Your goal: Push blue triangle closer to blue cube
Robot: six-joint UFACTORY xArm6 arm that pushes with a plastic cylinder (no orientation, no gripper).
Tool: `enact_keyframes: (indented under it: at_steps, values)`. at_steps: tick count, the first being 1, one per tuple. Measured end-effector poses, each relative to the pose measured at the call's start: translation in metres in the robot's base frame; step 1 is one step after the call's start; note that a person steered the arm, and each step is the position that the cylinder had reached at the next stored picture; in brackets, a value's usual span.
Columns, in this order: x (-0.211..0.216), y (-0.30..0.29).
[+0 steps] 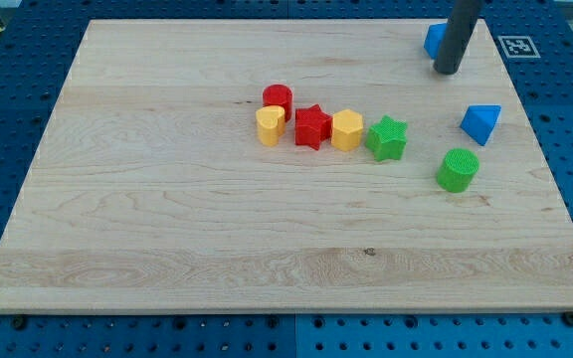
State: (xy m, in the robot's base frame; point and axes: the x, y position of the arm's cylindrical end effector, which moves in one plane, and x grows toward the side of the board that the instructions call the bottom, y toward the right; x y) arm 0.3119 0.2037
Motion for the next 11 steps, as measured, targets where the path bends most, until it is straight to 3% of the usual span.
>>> enact_keyframes:
  at_steps: [2,3,4,6,11]
  values:
    - [0.086,-0.029]
    - [0.126,-0.014]
    - [0.139,0.015]
    - [0.121,0.038]
    - [0.009,0.027]
